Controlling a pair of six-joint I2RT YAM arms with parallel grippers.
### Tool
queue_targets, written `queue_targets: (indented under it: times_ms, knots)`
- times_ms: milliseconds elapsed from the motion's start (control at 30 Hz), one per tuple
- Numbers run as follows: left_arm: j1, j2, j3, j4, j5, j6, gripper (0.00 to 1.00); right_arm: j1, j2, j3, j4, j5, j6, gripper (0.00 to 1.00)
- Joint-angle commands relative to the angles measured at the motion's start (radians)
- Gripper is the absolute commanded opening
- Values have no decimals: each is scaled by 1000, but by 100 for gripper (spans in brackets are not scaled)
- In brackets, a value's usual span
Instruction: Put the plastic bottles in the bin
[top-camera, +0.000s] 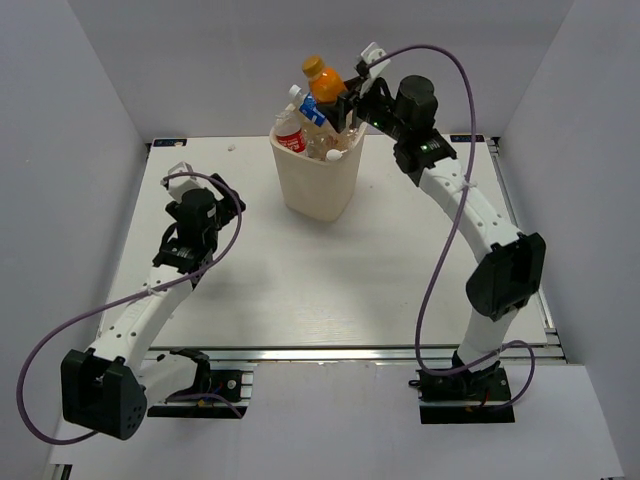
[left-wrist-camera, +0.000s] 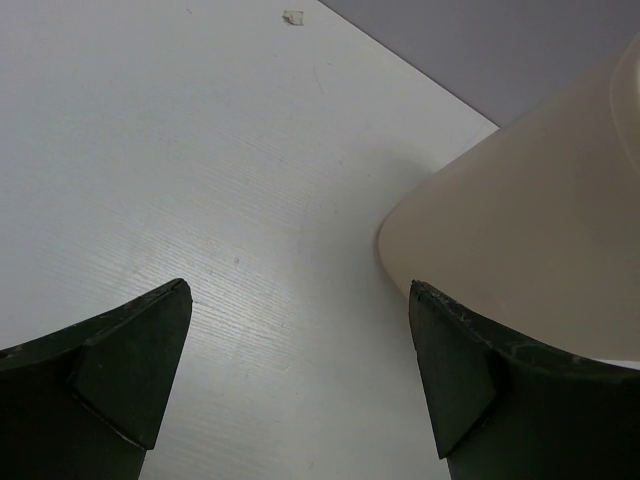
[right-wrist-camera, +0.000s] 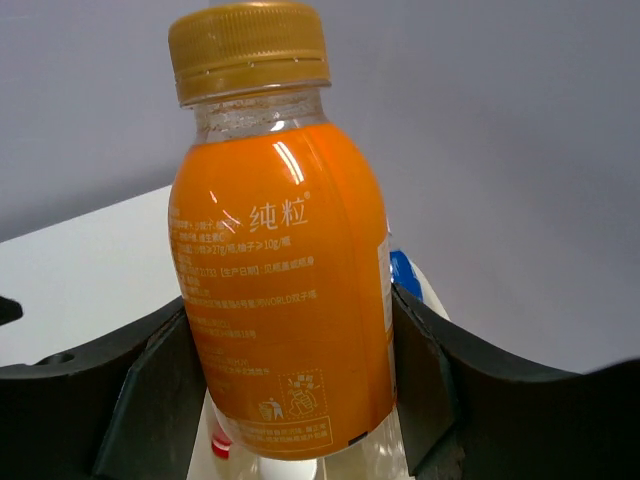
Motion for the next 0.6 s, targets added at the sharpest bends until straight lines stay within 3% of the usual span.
queue_targets:
  times_ms: [0, 100, 400, 500, 567]
  knots:
    - [7, -54, -9, -22, -34, -7, 98, -3, 104, 98, 33, -105, -21, 39]
    - [7, -74, -18, -28, -43, -7, 98, -2, 166, 130, -15, -73, -15, 42]
    - [5, -76, -20, -35, -66, 1, 98, -2, 100, -26, -1, -85, -51, 56]
    - [5, -63, -15, -33, -59, -2, 98, -2, 91, -40, -8, -65, -57, 66]
    - [7, -57, -11, -38, -60, -1, 98, -2, 92, -38, -22, -53, -61, 80]
